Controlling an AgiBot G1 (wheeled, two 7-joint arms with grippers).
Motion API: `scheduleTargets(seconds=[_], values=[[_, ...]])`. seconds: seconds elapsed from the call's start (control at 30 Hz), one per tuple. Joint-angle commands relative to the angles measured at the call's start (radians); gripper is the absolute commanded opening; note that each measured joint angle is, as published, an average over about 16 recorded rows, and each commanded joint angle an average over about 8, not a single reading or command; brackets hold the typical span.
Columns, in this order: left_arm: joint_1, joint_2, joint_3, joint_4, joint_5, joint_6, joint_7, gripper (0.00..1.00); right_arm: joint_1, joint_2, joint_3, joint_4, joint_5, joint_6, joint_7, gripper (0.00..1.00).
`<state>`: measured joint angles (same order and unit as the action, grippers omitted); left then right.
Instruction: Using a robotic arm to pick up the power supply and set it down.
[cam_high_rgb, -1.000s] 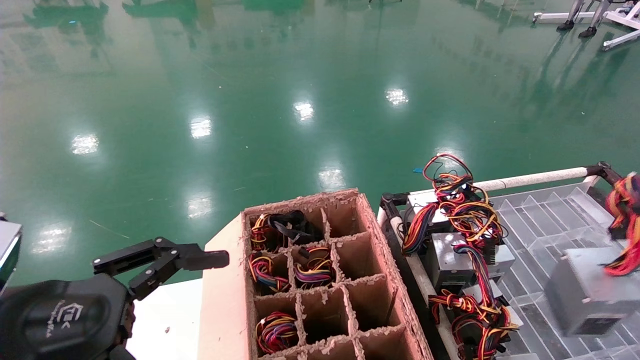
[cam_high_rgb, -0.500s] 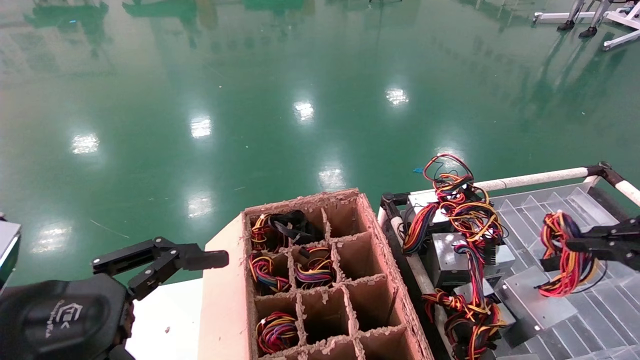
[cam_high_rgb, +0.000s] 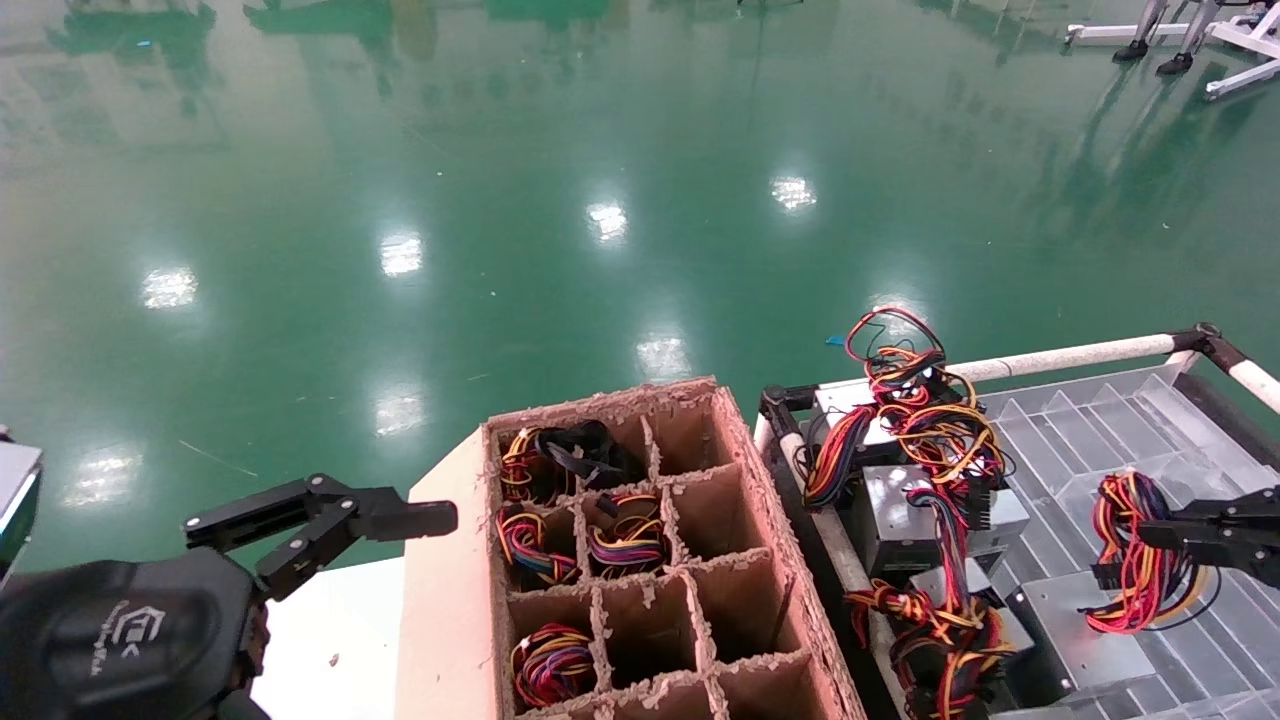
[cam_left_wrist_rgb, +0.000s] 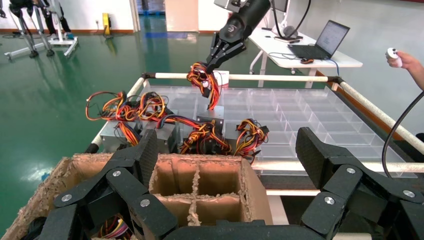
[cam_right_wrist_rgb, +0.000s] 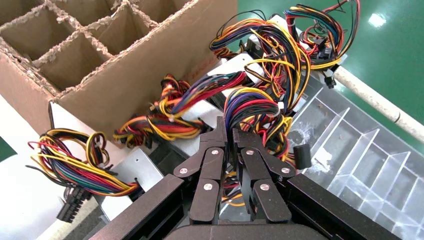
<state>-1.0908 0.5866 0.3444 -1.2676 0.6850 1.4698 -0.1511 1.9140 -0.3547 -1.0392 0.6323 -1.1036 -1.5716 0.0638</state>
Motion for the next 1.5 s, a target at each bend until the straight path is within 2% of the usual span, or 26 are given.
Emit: scheduleTargets(seconds=[0.03,0.1,0.17,0.2,0.37,0.43,0.47,1.2,1.5], values=[[0.0,0.0,0.0,0.0,0.0,0.0,0.0,1.0,-0.009,0.003,-0.006,-0.018,0.013,0.002,-0.008,0.0],[0.0,0.0,0.0,0.0,0.0,0.0,0.0,1.0,-0.019,0.003,-0.01,-0.039,0.025,0.005,-0.017,0.0],[0.0,0.0,0.0,0.0,0.0,0.0,0.0,1.0,-0.029,0.0,-0.013,-0.06,0.035,0.007,-0.028,0.08],[0.0,0.0,0.0,0.0,0.0,0.0,0.0,1.0,-0.034,-0.001,-0.014,-0.07,0.039,0.008,-0.033,0.16],[0.0,0.0,0.0,0.0,0.0,0.0,0.0,1.0,-0.049,-0.01,-0.02,-0.109,0.05,0.017,-0.058,0.78],[0.0,0.0,0.0,0.0,0.0,0.0,0.0,1.0,-0.051,-0.013,-0.021,-0.12,0.051,0.021,-0.066,0.96],[0.0,0.0,0.0,0.0,0.0,0.0,0.0,1.0,-0.052,-0.014,-0.022,-0.124,0.052,0.022,-0.068,1.0],[0.0,0.0,0.0,0.0,0.0,0.0,0.0,1.0,-0.055,-0.015,-0.017,-0.117,0.054,0.023,-0.067,1.0],[0.0,0.0,0.0,0.001,0.0,0.0,0.0,1.0,-0.138,-0.04,0.065,-0.036,0.088,0.029,-0.047,1.0]])
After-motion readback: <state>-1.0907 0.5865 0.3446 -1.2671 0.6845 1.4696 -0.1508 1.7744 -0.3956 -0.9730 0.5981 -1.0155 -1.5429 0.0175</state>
